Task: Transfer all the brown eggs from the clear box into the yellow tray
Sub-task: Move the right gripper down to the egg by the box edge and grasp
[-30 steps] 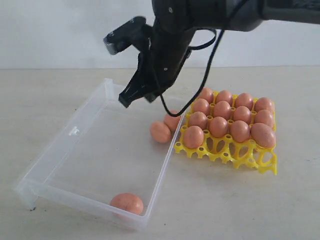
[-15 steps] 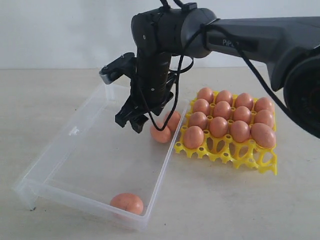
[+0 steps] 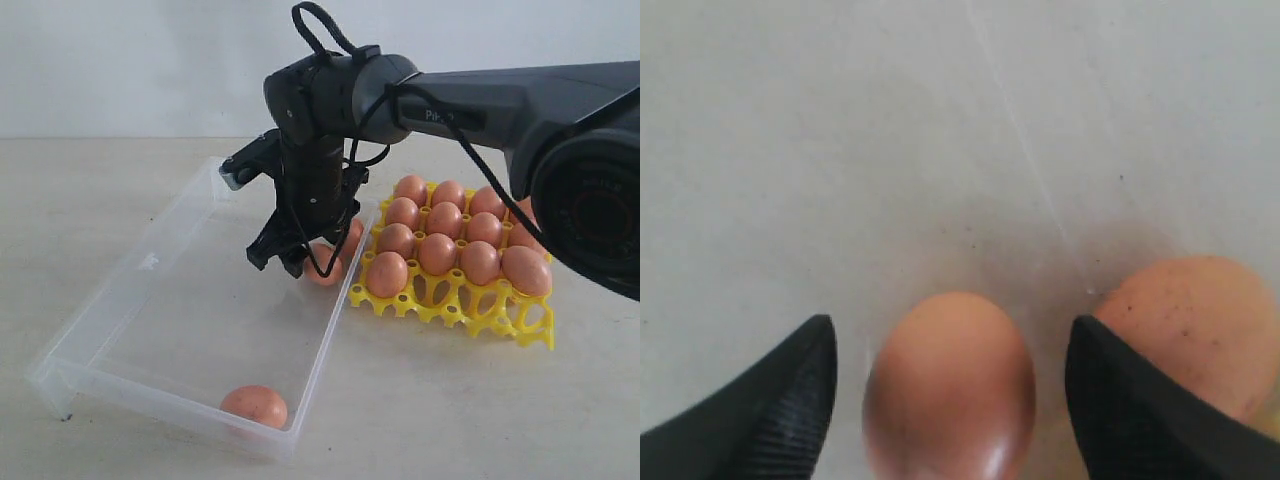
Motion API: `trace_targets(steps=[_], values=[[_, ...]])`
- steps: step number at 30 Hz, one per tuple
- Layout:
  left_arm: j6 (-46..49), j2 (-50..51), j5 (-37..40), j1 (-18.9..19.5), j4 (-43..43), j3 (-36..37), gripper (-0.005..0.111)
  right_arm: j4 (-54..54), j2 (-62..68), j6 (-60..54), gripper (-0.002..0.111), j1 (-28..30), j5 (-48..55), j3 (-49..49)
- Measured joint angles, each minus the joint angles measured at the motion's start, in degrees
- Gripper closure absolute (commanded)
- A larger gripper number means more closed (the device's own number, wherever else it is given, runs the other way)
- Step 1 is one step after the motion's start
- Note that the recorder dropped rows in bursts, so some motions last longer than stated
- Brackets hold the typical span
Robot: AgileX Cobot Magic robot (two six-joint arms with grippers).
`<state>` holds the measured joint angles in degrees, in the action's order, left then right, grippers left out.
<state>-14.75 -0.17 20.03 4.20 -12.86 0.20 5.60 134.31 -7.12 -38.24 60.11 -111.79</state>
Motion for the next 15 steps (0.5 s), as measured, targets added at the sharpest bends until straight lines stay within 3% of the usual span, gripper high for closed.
trace_targets(steps=[6, 8, 11, 12, 15], values=[[0.0, 0.0, 0.0, 0.0, 0.0, 0.0, 0.111, -0.6, 1.9, 1.8, 0.048, 0.3, -0.1, 0.0], [0.0, 0.0, 0.0, 0.0, 0.0, 0.0, 0.111, -1.2, 2.1, 2.0, 0.062, 0.4, -0.1, 0.0], [0.1, 0.0, 0.0, 0.0, -0.9, 0.0, 0.111, -1.8, 2.1, 2.6, 0.101, 0.4, -0.1, 0.0], [0.2, 0.0, 0.0, 0.0, -1.1, 0.0, 0.111, -1.8, 2.1, 2.6, 0.108, 0.4, -0.1, 0.0], [0.6, 0.0, 0.0, 0.0, -1.7, 0.0, 0.111, -1.9, 2.2, 2.5, 0.109, 0.4, 0.5, 0.0]])
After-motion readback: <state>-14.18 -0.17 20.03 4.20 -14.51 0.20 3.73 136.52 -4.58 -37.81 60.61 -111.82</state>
